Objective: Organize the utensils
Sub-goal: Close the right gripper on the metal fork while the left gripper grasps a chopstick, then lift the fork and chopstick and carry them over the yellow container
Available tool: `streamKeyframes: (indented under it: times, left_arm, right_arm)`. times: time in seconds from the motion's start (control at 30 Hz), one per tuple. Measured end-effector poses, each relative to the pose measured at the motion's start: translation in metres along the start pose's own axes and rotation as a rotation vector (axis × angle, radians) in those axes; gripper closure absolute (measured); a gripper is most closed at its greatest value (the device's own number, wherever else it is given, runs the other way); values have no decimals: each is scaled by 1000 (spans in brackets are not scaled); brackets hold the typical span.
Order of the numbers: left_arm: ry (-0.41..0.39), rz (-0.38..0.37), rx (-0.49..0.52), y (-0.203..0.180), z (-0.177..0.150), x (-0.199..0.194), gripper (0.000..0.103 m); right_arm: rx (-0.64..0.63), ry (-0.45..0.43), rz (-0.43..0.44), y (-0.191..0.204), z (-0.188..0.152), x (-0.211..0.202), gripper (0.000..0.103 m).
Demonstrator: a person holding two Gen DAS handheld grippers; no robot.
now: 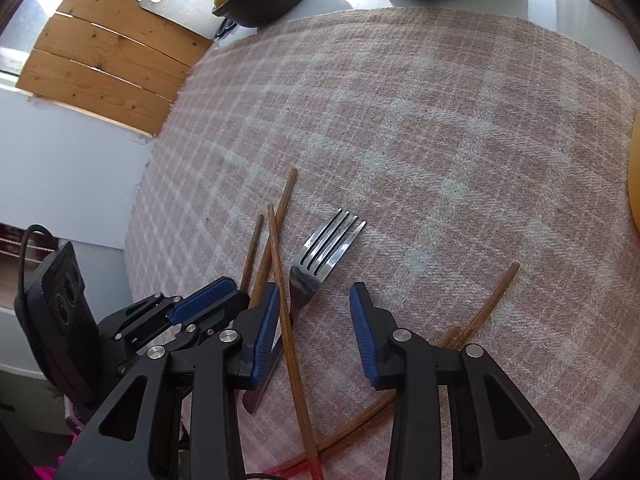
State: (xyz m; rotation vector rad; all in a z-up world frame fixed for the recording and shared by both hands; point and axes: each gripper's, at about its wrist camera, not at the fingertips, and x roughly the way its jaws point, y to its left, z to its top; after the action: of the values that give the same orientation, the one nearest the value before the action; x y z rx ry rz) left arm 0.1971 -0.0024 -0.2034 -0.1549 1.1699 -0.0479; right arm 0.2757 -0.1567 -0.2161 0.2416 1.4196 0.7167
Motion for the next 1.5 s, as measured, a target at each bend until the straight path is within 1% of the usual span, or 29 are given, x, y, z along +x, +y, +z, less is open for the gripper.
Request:
streamKeyframes:
  times: [0.07, 0.13, 0.27, 0.3, 0.33, 0.4, 0.47, 0.57, 0.73, 0.9, 1.33, 1.5]
  left_arm:
    - [0, 4, 6, -1, 2, 1, 87]
    - [0, 10, 14, -2, 4, 2, 87]
    - [-10, 24, 35, -4, 6, 4, 87]
    - [-13, 27, 36, -4, 7, 5, 87]
    - [-17, 30, 34, -4, 8, 5, 92]
    - [-20, 34, 23, -1, 11, 6, 97]
    - [-18, 16, 5, 2, 11, 6, 98]
    - [-18, 5, -11, 6, 11, 5, 99]
    - [-24, -3, -49, 15, 8, 0, 100]
    - [-48, -8, -71, 20, 6, -12, 100]
    - [-113, -21, -76, 15, 10, -40, 100]
    - [-149, -31, -75, 13, 14, -56, 100]
  right_arm:
    - [10, -3, 8, 0, 3, 2, 70]
    - [18, -3, 10, 0, 5, 4, 74]
    - [31, -7, 10, 1, 10, 9, 79]
    - [31, -9, 5, 2, 12, 10, 84]
    - [31, -9, -3, 2, 13, 13, 87]
    - [30, -8, 5, 2, 15, 15, 89]
    - [26, -11, 3, 4, 15, 15, 89]
    - [13, -16, 5, 7, 15, 16, 95]
    - [-18, -39, -7, 18, 12, 13, 96]
    - [-52, -74, -26, 23, 8, -3, 97]
    - [-122, -160, -79, 32, 7, -42, 99]
    - [-144, -206, -94, 36, 7, -62, 100]
